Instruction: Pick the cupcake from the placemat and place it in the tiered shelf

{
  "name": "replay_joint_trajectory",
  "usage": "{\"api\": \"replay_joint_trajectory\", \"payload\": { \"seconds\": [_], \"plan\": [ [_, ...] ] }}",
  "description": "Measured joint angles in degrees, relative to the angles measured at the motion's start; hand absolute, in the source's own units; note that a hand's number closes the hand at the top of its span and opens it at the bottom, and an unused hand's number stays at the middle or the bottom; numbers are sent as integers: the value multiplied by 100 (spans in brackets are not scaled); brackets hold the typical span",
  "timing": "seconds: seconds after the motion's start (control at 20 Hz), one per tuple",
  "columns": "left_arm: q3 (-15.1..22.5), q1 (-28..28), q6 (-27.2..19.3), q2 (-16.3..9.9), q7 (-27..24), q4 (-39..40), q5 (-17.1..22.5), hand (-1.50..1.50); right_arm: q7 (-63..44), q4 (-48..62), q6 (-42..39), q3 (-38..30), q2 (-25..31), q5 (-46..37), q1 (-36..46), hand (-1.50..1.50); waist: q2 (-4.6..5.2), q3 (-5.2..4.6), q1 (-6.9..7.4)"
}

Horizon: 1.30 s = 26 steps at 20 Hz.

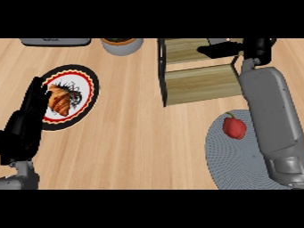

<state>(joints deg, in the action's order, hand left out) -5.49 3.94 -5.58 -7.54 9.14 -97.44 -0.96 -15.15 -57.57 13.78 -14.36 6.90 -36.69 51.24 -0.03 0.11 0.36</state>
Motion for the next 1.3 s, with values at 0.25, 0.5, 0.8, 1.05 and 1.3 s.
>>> {"api": "replay_joint_trajectory", "payload": {
  "seconds": [0.25,0.5,0.8,1.05,1.3],
  "plan": [
    [16,57,-74,45,10,83,-87,0,-76,-523,51,-206,24,433,45,-150,-3,-6,-34],
    [-30,42,-62,2,91,1,-78,0,-617,-1285,-51,-440,358,667,-199,-150,-19,-11,-67],
    [-33,28,-107,20,157,-93,-111,0,-1172,-2111,-640,-1074,1142,1269,-805,-150,-25,-11,-111],
    [-66,-35,-54,-15,208,-180,-72,0,-1386,-2922,-1403,-1619,1685,2021,-1656,-150,-28,-11,-124],
    [-47,8,-50,21,206,-125,-84,0,-1146,-3089,-2031,-2245,2115,2898,-2303,-150,-14,-11,-95]
  ]
}}
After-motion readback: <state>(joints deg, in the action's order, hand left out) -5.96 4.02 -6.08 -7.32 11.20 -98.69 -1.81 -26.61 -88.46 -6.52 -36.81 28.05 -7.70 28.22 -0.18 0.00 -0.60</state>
